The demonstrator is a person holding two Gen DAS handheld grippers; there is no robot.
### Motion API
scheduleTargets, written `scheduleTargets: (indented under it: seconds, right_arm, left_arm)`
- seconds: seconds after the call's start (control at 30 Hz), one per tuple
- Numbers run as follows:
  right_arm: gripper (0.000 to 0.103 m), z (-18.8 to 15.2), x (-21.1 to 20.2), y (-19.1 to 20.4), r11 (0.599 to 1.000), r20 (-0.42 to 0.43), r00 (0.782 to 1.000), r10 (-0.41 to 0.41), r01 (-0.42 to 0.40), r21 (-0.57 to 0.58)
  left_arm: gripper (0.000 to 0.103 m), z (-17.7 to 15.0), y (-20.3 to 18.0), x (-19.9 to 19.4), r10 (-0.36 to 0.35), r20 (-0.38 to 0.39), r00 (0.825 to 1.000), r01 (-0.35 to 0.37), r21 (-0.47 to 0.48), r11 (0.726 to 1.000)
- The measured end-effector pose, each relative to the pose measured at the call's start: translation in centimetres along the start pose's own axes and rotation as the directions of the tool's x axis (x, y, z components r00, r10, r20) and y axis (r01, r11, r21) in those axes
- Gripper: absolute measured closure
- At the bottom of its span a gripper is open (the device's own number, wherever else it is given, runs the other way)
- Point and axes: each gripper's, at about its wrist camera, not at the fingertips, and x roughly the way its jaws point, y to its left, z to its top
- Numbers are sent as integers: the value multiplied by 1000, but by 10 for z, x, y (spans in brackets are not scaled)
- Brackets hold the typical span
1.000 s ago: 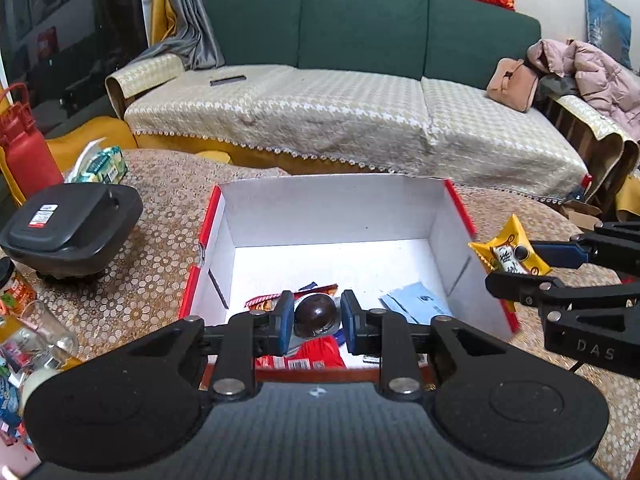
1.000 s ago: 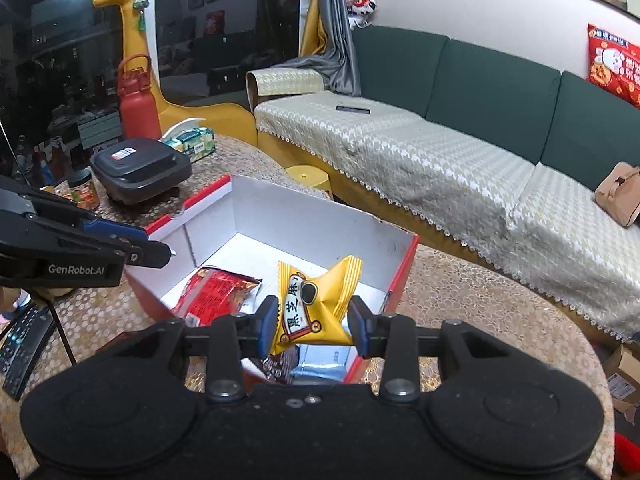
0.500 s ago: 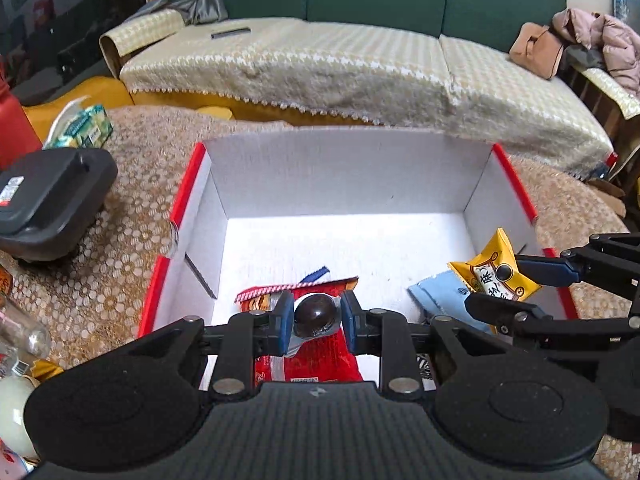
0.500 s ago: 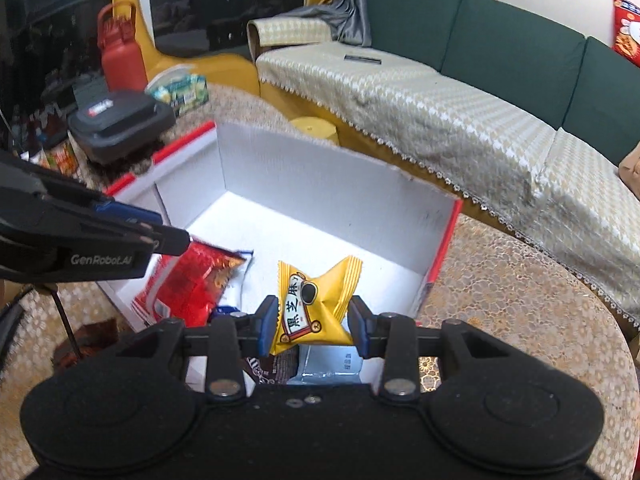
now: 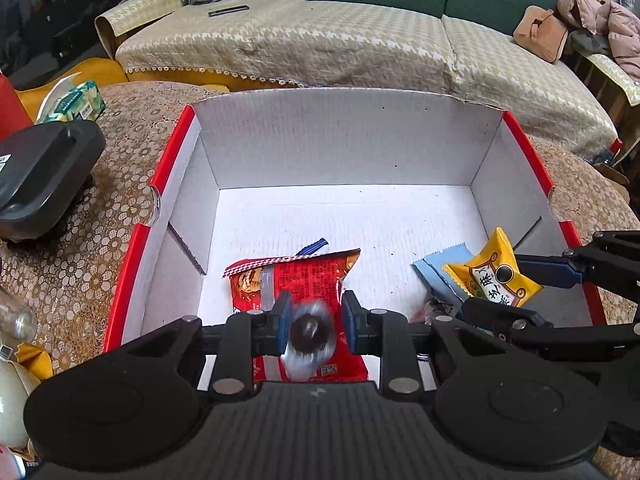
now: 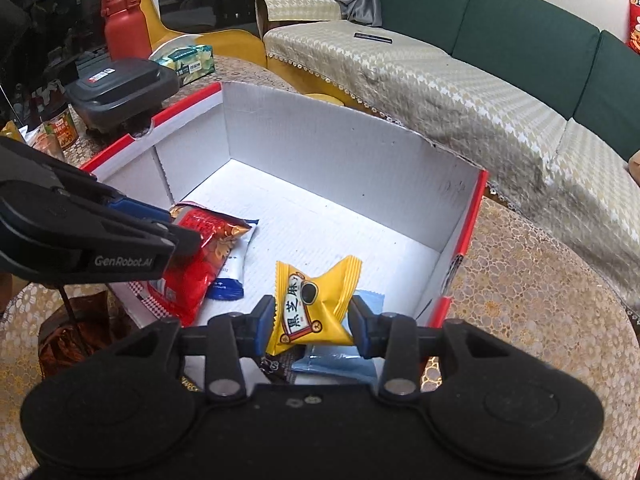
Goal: Organize snacks
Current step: 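Carry both snacks over the red box and open both tools to drop them, then withdraw both tools from the box toward the remaining snacks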
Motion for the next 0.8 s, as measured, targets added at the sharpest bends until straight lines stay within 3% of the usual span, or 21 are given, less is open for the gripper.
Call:
scheduleTargets:
  seconds: [0.07, 0.17, 0.33, 0.4, 0.53, 0.6, 0.8]
  right_arm:
    - [65, 0, -1, 0, 1000, -2, 1000, 8, -8, 10]
    - [64, -2, -7, -1, 1000, 5, 1000, 20, -20, 18]
    - [57, -5, -20, 1, 999, 18, 999, 30, -31, 27]
    - [55, -6, -26, 2, 999, 25, 999, 32, -32, 29]
    - [49, -8, -41, 3, 999, 51, 998, 32, -34, 37]
    - [44, -9, -49, 3, 998, 67, 997, 34, -37, 42]
    - [44, -12, -72, 4, 998, 91, 995, 36, -40, 44]
  left_arm:
    - [71, -1, 0, -3, 2, 6, 1000, -2, -5, 1000]
    - [55, -2, -1, -10, 1, 19, 1000, -1, -8, 1000]
    - [48, -3, -1, -26, -2, 43, 999, 2, -11, 1000]
    - [39, -3, -1, -33, 0, 58, 998, 1, -9, 1000]
    - [38, -6, -2, -48, -5, 77, 997, 5, -8, 1000]
    - [30, -8, -2, -56, -9, 88, 996, 10, -11, 1000]
    - [26, -15, -4, -82, -24, 128, 991, 25, -5, 1000]
